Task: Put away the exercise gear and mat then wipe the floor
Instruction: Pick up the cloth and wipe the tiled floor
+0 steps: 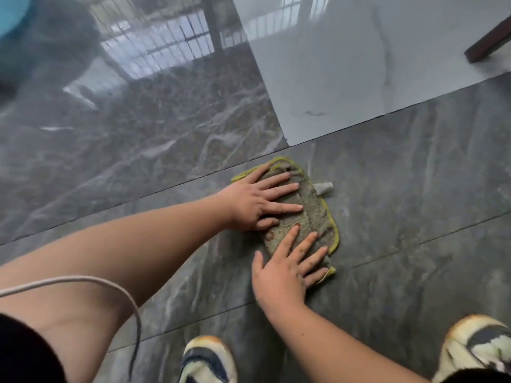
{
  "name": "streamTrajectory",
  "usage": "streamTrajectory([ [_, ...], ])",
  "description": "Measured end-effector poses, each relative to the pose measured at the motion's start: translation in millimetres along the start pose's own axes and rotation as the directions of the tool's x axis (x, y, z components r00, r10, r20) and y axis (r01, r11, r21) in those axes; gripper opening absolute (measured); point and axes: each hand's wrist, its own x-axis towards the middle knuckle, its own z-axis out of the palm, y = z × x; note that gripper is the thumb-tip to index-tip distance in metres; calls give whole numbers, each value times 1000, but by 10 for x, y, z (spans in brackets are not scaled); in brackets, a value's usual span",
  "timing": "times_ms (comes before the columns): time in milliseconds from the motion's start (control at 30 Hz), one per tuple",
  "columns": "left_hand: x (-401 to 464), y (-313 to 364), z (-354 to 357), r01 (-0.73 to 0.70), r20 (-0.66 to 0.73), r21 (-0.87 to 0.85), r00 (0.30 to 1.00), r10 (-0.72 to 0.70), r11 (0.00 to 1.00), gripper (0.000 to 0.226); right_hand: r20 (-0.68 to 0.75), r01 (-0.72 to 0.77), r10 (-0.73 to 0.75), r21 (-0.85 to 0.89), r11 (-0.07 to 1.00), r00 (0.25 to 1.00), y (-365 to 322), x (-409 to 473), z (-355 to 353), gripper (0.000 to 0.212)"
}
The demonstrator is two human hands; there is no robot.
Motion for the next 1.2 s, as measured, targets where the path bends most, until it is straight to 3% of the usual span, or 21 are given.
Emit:
streamTrajectory([
  [267, -1341, -51, 283, 266, 34, -34, 964, -265, 963, 55, 101, 222, -215, -69, 973, 971, -634, -541, 405, 108],
  [433, -2083, 180, 517, 505, 69, -70, 863, -501, 860, 59, 154, 489, -466, -183, 853, 871, -724, -744, 586, 95],
  [533, -2217, 546, 619, 683, 106, -116, 731, -675, 721, 60, 134, 688, -683, -285, 668, 718, -503, -586, 565, 85],
  [633, -2110, 870, 610, 811, 152, -173, 583, -798, 559, 62, 187, 856, -876, -377, 354, 445, -238, -204, 406, 75],
  [733, -1887, 1180, 584, 900, 240, -214, 426, -872, 381, 64, 291, 909, -928, -404, 100, 231, -97, 153, 175, 70],
  [800, -1684, 1364, 543, 936, 303, -236, 325, -896, 260, 66, 333, 908, -930, -420, -1, 154, -36, 338, 24, 70],
  [867, -1434, 1512, 469, 952, 345, -263, 246, -906, 158, 68, 362, 900, -923, -434, -40, 134, 50, 514, -155, 69],
  [933, -1154, 1606, 388, 956, 349, -267, 212, -913, 120, 71, 369, 890, -917, -455, -38, 149, 169, 694, -355, 69],
  [1100, -427, 1590, 272, 944, 303, -284, 256, -918, 170, 72, 338, 853, -909, -521, 35, 243, 520, 1111, -822, 70],
  [1200, -105, 1452, 203, 925, 254, -293, 317, -914, 240, 69, 286, 817, -884, -553, 162, 369, 687, 1233, -972, 69],
])
